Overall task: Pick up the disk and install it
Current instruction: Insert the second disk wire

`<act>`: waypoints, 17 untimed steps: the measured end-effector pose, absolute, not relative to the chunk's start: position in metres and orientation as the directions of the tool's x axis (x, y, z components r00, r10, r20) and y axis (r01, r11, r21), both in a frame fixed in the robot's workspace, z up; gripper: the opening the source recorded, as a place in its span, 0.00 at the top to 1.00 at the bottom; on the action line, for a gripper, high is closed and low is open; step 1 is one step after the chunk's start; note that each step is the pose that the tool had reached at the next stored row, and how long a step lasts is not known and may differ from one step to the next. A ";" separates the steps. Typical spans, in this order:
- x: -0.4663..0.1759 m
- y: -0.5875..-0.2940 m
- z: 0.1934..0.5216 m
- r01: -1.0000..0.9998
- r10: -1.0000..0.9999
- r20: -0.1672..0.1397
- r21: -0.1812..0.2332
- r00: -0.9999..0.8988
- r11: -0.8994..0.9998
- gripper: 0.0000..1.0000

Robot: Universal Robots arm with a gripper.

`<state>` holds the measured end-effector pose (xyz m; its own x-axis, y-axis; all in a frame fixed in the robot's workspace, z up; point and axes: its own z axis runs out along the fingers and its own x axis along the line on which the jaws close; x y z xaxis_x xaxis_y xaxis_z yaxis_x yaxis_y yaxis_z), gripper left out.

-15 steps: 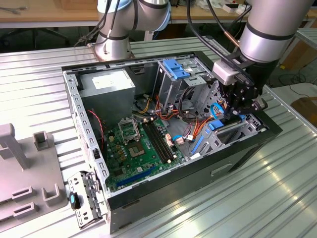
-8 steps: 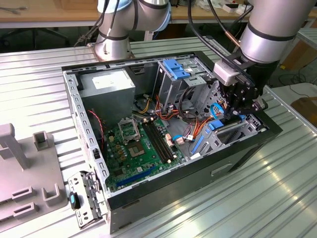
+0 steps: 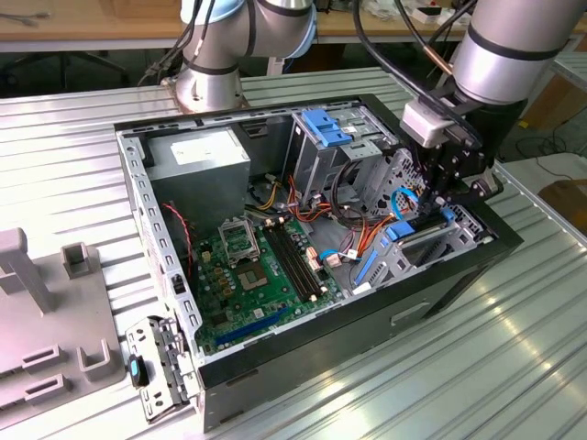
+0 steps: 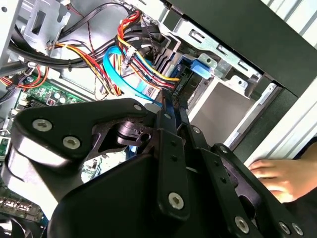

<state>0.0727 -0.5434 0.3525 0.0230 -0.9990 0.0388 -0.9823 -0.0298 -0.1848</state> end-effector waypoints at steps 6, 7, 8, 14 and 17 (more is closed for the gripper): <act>0.073 -0.544 0.346 -0.982 -0.999 0.038 -0.185 0.023 -0.030 0.84; 0.073 -0.544 0.345 -0.982 -0.999 0.038 -0.185 0.023 -0.030 0.84; 0.073 -0.544 0.344 -0.982 -0.999 0.038 -0.185 0.023 -0.030 0.84; 0.073 -0.544 0.343 -0.982 -0.999 0.037 -0.185 0.023 -0.029 0.84; 0.073 -0.544 0.345 -0.982 -0.999 0.037 -0.185 0.023 -0.029 0.84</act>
<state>0.0734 -0.5437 0.3453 0.0230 -0.9991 0.0365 -0.9823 -0.0294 -0.1849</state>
